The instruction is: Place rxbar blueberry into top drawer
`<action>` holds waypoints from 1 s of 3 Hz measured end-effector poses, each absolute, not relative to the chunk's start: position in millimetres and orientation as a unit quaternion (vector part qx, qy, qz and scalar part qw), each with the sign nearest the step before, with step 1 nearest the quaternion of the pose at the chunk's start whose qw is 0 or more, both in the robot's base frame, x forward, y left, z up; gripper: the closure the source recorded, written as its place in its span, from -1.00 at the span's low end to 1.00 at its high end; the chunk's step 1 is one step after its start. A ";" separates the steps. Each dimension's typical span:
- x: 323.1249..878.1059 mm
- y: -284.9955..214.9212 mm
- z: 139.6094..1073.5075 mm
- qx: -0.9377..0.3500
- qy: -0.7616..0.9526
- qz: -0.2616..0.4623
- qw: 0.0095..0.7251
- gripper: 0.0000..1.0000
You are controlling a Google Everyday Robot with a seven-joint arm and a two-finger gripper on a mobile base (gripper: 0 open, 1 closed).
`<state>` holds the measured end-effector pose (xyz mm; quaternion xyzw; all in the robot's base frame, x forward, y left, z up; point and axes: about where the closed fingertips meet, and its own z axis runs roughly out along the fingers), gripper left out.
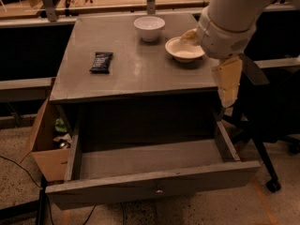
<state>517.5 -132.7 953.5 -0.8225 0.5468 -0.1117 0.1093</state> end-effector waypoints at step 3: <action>558.3 -58.3 922.1 -0.934 0.336 -0.107 0.058 -1.00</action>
Offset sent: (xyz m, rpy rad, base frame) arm 0.0591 0.1134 -0.0571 -0.2456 0.1462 0.7044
